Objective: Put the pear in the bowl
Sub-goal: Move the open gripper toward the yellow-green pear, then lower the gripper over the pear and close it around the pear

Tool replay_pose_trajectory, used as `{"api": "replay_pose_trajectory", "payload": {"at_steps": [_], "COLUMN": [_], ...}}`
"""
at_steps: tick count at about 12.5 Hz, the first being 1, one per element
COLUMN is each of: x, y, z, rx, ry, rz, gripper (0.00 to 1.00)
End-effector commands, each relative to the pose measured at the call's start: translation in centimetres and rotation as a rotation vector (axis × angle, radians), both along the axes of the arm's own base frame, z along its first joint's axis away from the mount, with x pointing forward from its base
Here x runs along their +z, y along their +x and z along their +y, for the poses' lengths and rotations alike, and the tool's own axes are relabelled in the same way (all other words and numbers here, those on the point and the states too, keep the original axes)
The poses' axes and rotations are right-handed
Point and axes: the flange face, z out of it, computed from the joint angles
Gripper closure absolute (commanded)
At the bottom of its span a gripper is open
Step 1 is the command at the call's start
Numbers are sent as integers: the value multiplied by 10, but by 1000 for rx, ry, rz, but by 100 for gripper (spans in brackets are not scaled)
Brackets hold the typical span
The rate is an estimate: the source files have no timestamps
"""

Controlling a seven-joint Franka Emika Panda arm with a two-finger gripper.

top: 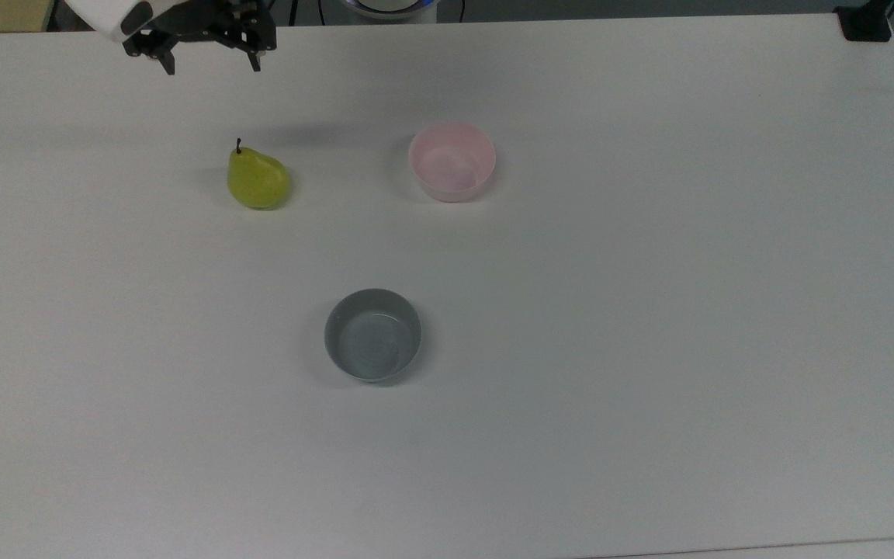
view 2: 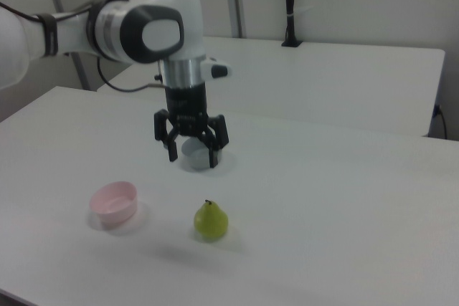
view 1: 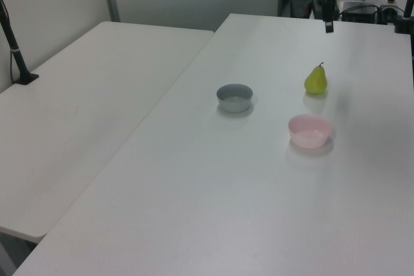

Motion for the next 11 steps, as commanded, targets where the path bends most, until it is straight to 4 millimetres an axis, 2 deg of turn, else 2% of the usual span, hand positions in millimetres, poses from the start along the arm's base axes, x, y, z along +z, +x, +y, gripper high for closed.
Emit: {"api": "replay_pose_trajectory", "payload": {"at_steps": [1, 4, 7, 11], "x": [-49, -86, -128, -160], "y": [-13, -13, -4, 11], "z": [4, 6, 11, 14], "rx": [46, 55, 61, 47], "ry": [-15, -13, -13, -24], "rz": [-9, -11, -1, -21], "gripper": [0, 0, 0, 0]}}
